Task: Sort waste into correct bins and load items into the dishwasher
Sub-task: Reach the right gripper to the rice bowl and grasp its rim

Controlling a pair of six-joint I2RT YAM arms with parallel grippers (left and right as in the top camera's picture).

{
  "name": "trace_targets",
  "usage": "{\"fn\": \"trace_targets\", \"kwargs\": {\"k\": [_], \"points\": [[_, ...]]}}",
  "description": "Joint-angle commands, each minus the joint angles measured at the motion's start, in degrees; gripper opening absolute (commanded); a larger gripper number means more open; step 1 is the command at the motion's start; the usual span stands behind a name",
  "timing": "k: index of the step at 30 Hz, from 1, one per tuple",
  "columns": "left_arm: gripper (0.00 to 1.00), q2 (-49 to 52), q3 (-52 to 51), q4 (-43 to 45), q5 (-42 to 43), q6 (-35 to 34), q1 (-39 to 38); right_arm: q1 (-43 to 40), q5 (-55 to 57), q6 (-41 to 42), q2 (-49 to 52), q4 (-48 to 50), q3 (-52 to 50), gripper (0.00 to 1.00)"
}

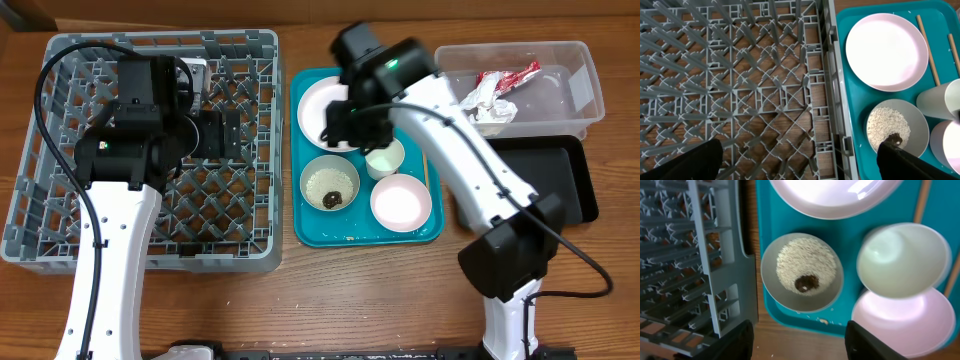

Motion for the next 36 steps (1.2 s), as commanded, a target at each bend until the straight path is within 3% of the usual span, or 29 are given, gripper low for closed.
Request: {"fn": "trace_targets", "kwargs": {"k": [1, 12, 26, 36], "points": [[1.0, 0.35, 1.14, 0.0, -0.17, -0.74, 0.22, 5.46, 3.74, 0.85, -0.26, 7.63, -6.54, 0.6], [1.0, 0.35, 1.11, -0.02, -0.2, -0.74, 0.22, 9.31, 7.28, 8.87, 1.42, 22.14, -14.4, 0.59], [1.0, 0.35, 1.14, 0.0, -0.17, -0.74, 0.22, 9.35, 8.17, 10.36, 9.25, 24.35, -14.4, 0.53], [1.0, 0.35, 1.11, 0.0, -0.17, -0.74, 0.22, 9.42, 7.93, 11.23, 11.98, 23.67, -14.45, 0.3]]}}
